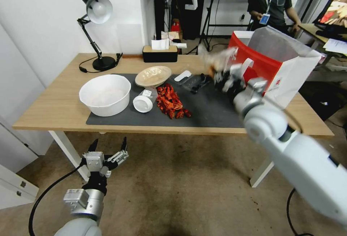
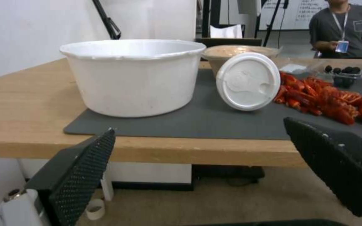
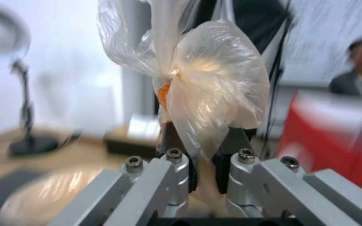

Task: Pick up the trash from the table and place it into the takeout bag.

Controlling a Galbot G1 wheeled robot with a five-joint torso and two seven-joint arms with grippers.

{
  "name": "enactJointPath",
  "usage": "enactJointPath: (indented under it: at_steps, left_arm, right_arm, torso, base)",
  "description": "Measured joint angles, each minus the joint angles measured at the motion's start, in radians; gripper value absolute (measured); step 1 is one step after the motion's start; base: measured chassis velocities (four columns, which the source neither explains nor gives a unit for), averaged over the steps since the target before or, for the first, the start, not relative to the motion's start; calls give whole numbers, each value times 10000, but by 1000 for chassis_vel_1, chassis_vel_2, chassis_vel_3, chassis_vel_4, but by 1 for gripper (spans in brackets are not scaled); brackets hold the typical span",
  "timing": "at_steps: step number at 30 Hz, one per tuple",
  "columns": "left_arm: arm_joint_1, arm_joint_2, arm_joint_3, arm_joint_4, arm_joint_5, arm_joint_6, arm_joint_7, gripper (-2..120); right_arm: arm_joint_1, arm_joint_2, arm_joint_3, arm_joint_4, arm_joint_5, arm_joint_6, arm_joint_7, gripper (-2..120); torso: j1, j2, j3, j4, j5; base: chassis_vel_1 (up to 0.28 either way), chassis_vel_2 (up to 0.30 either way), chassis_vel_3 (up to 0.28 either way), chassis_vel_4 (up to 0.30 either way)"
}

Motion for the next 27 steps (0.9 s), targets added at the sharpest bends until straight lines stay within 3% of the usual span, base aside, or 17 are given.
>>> enactJointPath:
  at_steps: [5,16,23,25,26,27]
  left_arm:
    - [-15,-30,-2,-6,-1,-1,0,100]
    - [-39,32,-109,-14,-68,-18,12,100]
    - [-59,66,-116,-23,-33,-8,103,100]
    - [-59,66,-116,-23,-33,-8,103,100]
    - [-72,61,-83,-15,-28,-20,109,100]
    - [-72,61,-83,-15,-28,-20,109,100]
  right_arm:
    - [1349,27,134,-1129,408,-237,609,5]
    - [1750,18,197,-2019,787,-599,2302,5]
    - [1899,47,185,-2097,925,-756,2736,33]
    - [1899,47,185,-2097,925,-756,2736,33]
    - [1950,-1,168,-2098,965,-842,2782,44]
    - [1950,-1,168,-2098,965,-842,2782,44]
  torso:
    - [1,-1,1,0,3]
    - [1,-1,3,-4,5]
    - [1,-1,2,-2,3]
    - [1,-1,2,-2,3]
    - [1,-1,2,-2,3]
    - [1,-1,2,-2,3]
  base:
    - [0,0,0,0]
    - [0,0,0,0]
    - [0,0,0,0]
    - [0,0,0,0]
    - [0,0,0,0]
    - [0,0,0,0]
